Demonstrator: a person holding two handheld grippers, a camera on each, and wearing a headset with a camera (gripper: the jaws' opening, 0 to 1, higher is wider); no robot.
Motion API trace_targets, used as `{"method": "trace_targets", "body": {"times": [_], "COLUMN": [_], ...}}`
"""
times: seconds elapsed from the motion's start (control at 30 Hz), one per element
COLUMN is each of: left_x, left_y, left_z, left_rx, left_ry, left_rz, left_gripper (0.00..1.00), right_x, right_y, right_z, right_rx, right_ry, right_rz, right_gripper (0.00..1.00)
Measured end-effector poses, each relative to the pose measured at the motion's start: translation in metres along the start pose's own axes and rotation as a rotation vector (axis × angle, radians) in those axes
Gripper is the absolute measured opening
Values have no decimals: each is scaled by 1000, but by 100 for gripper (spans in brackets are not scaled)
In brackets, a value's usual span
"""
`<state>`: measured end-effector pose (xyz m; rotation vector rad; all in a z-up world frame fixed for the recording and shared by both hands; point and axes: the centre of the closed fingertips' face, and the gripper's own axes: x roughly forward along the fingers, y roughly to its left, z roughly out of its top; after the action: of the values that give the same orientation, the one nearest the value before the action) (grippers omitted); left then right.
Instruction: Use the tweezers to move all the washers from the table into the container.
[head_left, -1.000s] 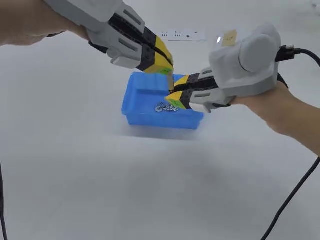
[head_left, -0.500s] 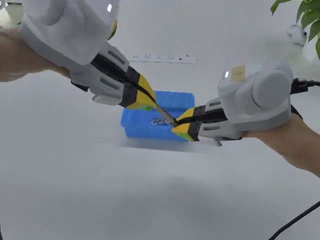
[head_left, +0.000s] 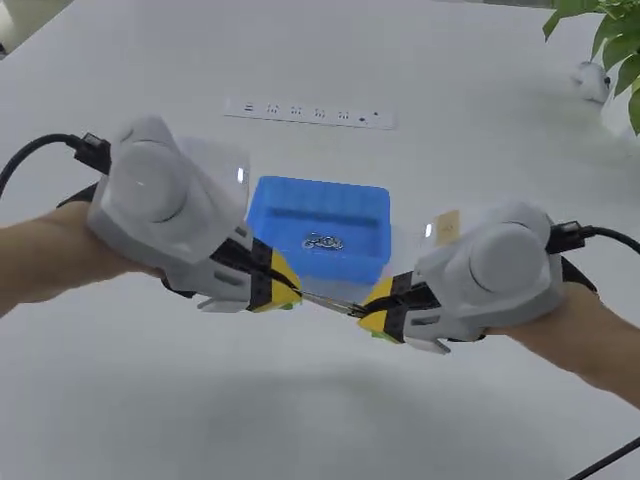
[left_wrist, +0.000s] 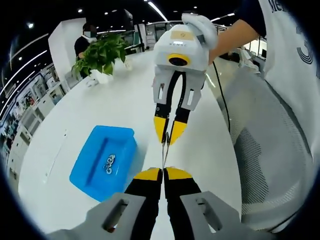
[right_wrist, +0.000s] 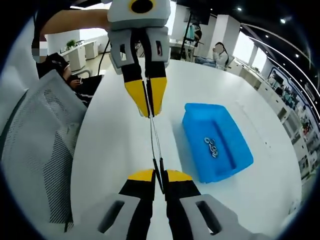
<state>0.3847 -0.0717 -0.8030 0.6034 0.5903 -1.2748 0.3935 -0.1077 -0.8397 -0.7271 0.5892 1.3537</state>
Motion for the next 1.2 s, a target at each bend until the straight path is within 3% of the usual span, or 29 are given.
{"method": "trace_targets", "body": {"times": [0.37,0.6,0.83,1.1,1.2], "left_x": [22,32,42,52,51], "left_y": [6,10,12,13,14], "left_z": [-34,-51,-58,-68,-68], "left_rx": [-80,-90,-94,-41,-37], "left_ry": [26,56,78,137,140], "left_rz": [-35,-51,-71,-71,-66], "left_gripper": [6,6,6,6,6], "right_x": [27,38,44,46,46], "right_y": [-4,-6,-5,-6,-6], "right_z": [-16,-22,-29,-29,-29], "right_rx": [-39,-37,-32,-14,-24], "right_ry": [70,93,127,142,154], "right_rz": [52,75,80,73,74], "right_gripper": [8,8,8,9,10]}}
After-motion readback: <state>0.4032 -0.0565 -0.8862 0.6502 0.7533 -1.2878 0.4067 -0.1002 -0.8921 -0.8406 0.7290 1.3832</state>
